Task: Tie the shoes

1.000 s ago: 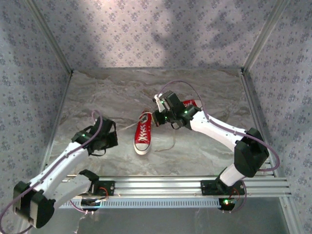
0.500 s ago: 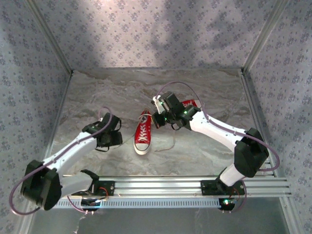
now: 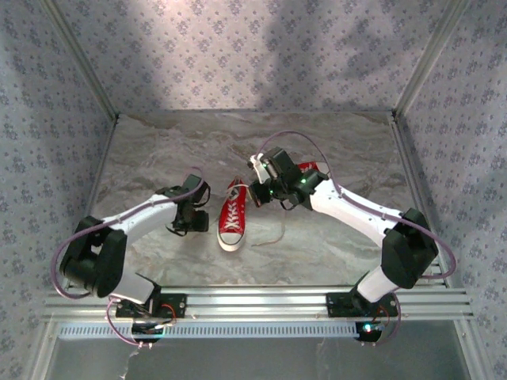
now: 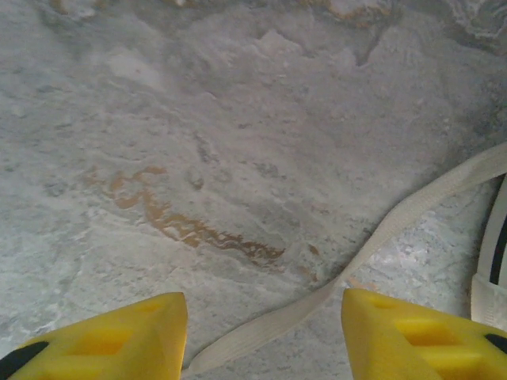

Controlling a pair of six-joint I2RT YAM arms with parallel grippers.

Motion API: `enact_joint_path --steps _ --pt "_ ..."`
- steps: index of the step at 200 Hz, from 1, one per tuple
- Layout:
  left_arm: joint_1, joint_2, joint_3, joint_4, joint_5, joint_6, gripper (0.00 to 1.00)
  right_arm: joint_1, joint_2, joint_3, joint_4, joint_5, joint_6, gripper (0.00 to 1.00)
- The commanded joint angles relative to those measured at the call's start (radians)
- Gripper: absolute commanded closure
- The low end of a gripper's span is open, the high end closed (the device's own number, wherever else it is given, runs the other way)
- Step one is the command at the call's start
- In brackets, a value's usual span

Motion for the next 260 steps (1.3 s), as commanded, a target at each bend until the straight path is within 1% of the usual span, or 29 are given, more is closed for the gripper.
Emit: enact_joint_path --steps 1,48,93,112,138,148,153,168,195,210,215,235,260 --pt "-0.016 0.025 0.033 -0.002 0.036 0.036 0.44 -0.008 -0.037 -0.001 -0.025 -0.009 -0.015 1.00" --pt "-0.029 0.085 0.048 -0.015 0.026 0.045 0.42 -0.015 -0.045 -0.009 -0.024 -0.010 -0.009 1.00" --pt "-0.055 0.155 0.069 -0.043 -0.038 0.042 0.43 -0.017 -0.049 -0.010 -0.024 -0.011 -0.010 1.00" --pt "-0.071 0.179 0.076 -0.043 -0.052 0.038 0.49 -0.018 -0.051 -0.010 -0.024 -0.009 -0.009 1.00" --pt "-0.074 0.175 0.078 -0.072 -0.065 0.031 0.66 -0.019 -0.060 -0.010 -0.024 -0.006 -0.006 1.00" --pt "-0.074 0.155 0.077 -0.074 -0.070 0.028 0.72 -0.019 -0.062 -0.010 -0.024 -0.005 -0.004 1.00" --pt "-0.074 0.144 0.077 -0.076 -0.075 0.025 0.75 -0.019 -0.063 -0.041 -0.024 -0.006 -0.004 1.00" --pt "-0.074 0.096 0.080 -0.083 -0.087 0.019 0.87 -0.015 -0.065 -0.042 -0.024 -0.008 -0.007 1.00" --pt "-0.077 -0.040 0.078 -0.064 -0.081 0.026 1.00 -0.013 -0.047 -0.026 -0.029 -0.002 -0.010 1.00" --pt "-0.078 -0.119 0.074 -0.055 -0.083 0.036 1.00 -0.012 -0.022 0.028 -0.030 -0.009 -0.008 1.00" --pt "-0.079 -0.145 0.069 -0.020 -0.083 0.040 1.00 -0.011 -0.012 0.040 -0.030 -0.011 -0.008 1.00" --pt "-0.079 -0.230 0.052 0.028 -0.066 0.055 1.00 -0.007 0.030 0.088 -0.027 -0.020 -0.009 1.00" --pt "-0.081 -0.299 0.036 0.105 -0.005 0.101 1.00 -0.007 0.081 0.139 -0.022 -0.043 -0.005 1.00"
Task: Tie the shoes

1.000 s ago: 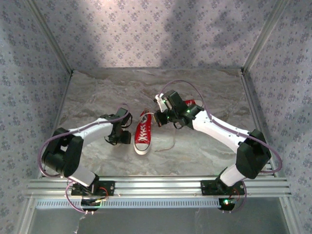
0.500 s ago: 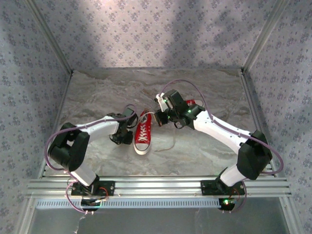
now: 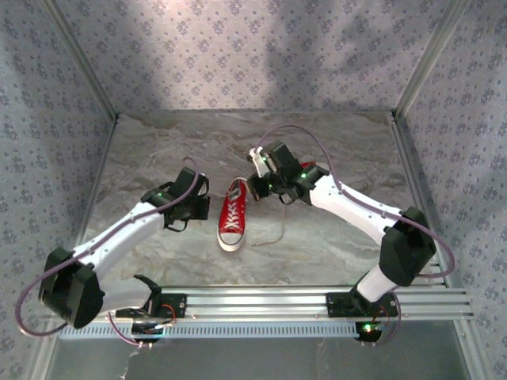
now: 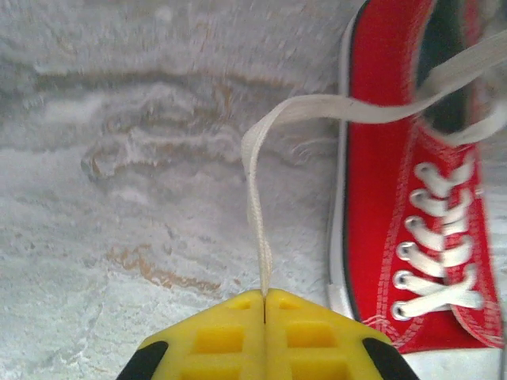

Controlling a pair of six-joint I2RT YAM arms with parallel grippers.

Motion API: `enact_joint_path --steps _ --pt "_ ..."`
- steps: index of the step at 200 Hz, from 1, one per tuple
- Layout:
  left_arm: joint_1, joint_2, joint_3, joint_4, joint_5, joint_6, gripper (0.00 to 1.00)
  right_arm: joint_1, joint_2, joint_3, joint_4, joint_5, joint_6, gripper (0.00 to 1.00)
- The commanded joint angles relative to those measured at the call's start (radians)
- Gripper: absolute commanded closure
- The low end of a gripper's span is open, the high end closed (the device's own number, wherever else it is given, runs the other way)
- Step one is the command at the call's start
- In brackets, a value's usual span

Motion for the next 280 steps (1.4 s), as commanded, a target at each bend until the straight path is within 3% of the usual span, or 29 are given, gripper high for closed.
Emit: enact_joint_path --steps 1,48,88,103,159,178,201,229,280 --pt "-0.006 -0.049 -0.028 0.084 0.055 0.059 1.00 0.005 0.050 0.066 -0.008 -0.033 -0.005 1.00" --pt "-0.007 -0.116 -0.041 0.221 0.139 0.186 1.00 0.002 0.117 0.139 -0.028 -0.086 -0.019 1.00" --pt "-0.013 -0.172 -0.073 0.366 0.082 0.339 1.00 0.001 0.081 0.111 -0.045 -0.109 -0.052 1.00" --pt "-0.021 -0.183 -0.085 0.430 0.116 0.423 1.00 -0.002 0.072 0.106 -0.061 -0.105 -0.059 1.00" --pt "-0.022 -0.151 -0.103 0.585 0.142 0.607 1.00 -0.025 0.063 0.127 -0.087 -0.107 -0.084 1.00" --pt "-0.002 -0.126 -0.129 0.663 0.201 0.667 1.00 -0.028 0.062 0.127 -0.096 -0.102 -0.093 1.00" --pt "0.042 -0.111 -0.184 0.811 0.280 0.701 1.00 -0.029 0.061 0.119 -0.101 -0.106 -0.097 1.00" --pt "0.116 -0.065 -0.195 0.947 0.357 0.651 1.00 -0.033 0.065 0.116 -0.101 -0.132 -0.101 1.00" --pt "0.143 0.082 -0.145 1.096 0.455 0.613 1.00 -0.034 0.075 0.127 -0.109 -0.157 -0.103 1.00"
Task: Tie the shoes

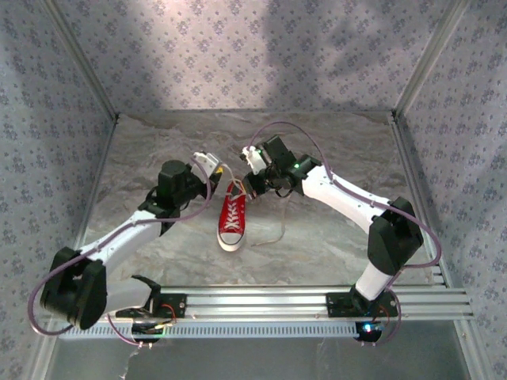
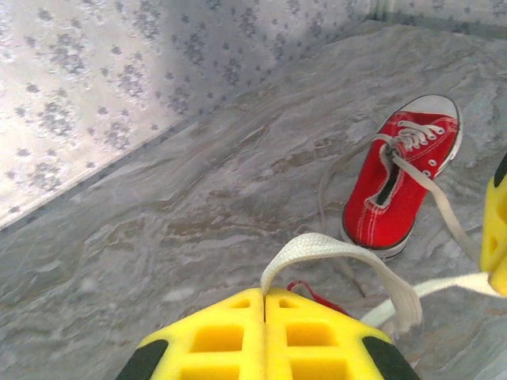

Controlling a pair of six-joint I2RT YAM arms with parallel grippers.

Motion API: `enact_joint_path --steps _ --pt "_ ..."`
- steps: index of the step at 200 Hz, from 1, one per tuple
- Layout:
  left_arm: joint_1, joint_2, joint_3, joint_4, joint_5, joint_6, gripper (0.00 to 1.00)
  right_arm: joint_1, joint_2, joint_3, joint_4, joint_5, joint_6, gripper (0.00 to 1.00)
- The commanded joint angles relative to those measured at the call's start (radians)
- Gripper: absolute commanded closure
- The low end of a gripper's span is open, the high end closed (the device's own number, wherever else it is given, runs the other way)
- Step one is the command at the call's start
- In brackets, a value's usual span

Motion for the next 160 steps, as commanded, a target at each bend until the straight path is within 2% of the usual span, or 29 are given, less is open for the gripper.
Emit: enact_joint_path --steps 1,46,106,160 --pt "0.021 0.054 0.051 0.150 0.099 -0.030 1.00 -0.007 -0.017 0.026 -0.025 -0.029 -0.020 1.00" --pt "0.050 0.139 0.086 0.209 0.140 -0.157 1.00 -0.012 -0.025 0.017 -0.025 -0.035 -0.027 1.00" --pt "0.066 0.169 0.135 0.109 0.227 -0.386 1.00 -0.027 -0.038 -0.006 -0.003 -0.057 -0.040 1.00" --pt "0.079 0.210 0.208 -0.059 0.282 -0.480 1.00 -0.035 -0.036 -0.011 0.010 -0.072 -0.053 1.00"
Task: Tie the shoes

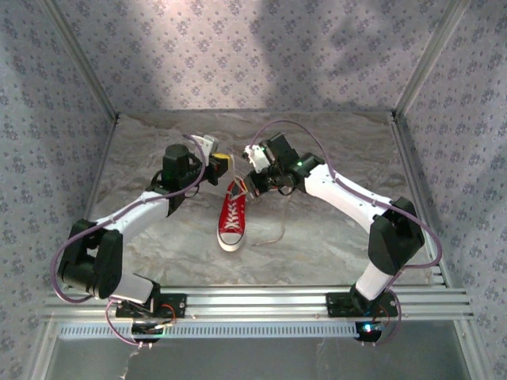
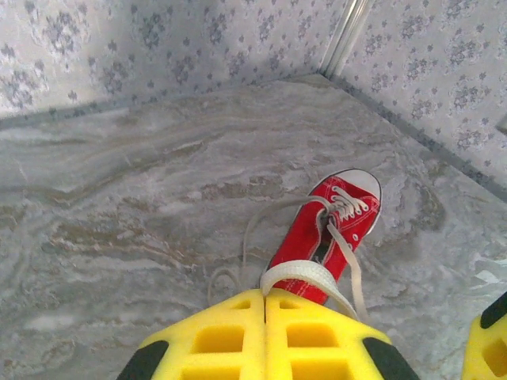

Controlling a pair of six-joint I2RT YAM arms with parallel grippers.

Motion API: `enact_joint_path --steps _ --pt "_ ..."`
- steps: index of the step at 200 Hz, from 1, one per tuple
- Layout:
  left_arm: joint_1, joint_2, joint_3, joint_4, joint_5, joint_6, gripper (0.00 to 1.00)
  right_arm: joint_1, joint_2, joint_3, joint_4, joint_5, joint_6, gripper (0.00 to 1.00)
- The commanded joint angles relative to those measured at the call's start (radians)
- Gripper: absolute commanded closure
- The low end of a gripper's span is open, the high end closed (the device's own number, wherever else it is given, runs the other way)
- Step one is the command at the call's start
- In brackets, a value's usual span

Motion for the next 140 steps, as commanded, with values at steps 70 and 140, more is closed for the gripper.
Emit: enact_joint_path --steps 70,140 --pt "0.036 0.083 0.169 -0.318 0.122 -0.143 1.00 -0.008 -0.035 -0.016 0.016 -0.027 -0.036 1.00" --pt "0.036 0.149 0.317 -0.610 0.174 -0.123 1.00 -0.011 -0.021 -0.035 0.054 -0.038 -0.059 1.00"
